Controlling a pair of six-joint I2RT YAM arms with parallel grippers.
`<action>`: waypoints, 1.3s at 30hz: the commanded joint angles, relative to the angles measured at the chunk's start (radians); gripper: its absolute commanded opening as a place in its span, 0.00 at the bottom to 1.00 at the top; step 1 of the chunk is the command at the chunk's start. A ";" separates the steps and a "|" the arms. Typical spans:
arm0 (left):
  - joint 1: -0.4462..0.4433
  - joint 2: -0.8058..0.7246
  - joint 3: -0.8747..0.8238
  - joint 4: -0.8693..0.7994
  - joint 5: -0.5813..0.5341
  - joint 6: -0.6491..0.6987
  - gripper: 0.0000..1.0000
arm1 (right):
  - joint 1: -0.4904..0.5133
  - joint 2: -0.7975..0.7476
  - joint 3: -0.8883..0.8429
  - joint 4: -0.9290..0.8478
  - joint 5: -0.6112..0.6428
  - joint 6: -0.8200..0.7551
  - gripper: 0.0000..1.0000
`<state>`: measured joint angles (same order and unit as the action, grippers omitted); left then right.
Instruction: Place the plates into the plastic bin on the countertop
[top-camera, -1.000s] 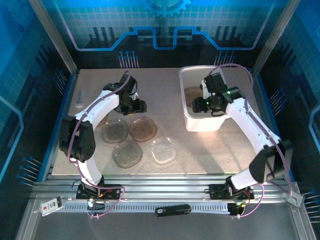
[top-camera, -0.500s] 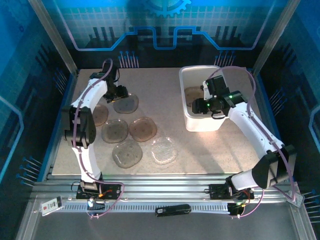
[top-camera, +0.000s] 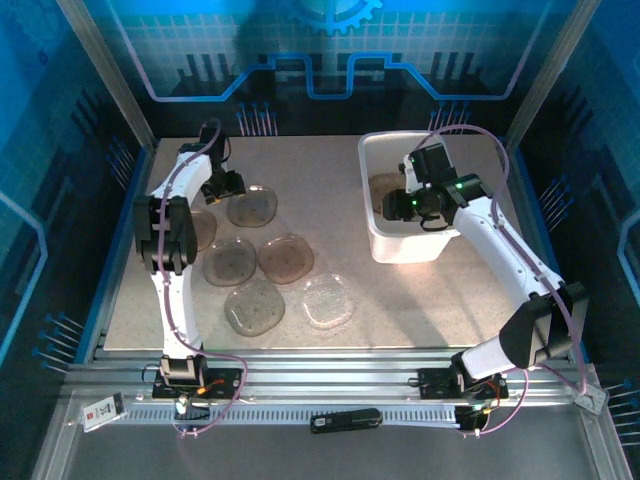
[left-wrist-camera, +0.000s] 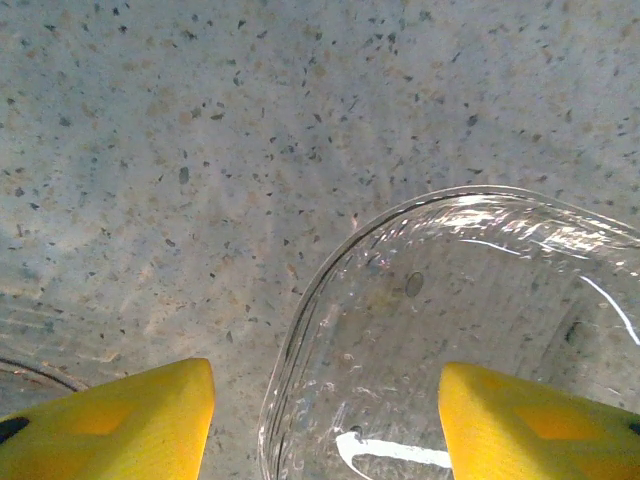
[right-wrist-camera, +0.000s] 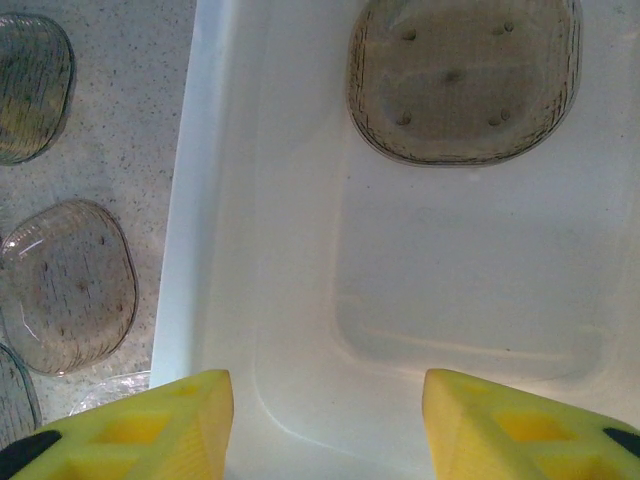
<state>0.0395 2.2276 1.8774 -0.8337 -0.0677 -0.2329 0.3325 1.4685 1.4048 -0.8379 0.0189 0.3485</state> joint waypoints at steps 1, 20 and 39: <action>0.004 0.033 0.031 -0.019 0.018 0.023 0.61 | -0.008 0.024 0.040 -0.020 0.001 0.001 0.53; -0.007 0.084 -0.007 -0.003 0.090 0.002 0.43 | -0.008 0.021 0.034 -0.010 -0.005 0.022 0.50; -0.016 0.017 -0.098 0.044 0.138 0.015 0.12 | -0.008 -0.009 0.000 0.016 -0.004 0.026 0.48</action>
<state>0.0273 2.2711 1.8160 -0.7906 0.0349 -0.2295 0.3325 1.4899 1.4193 -0.8356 0.0185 0.3637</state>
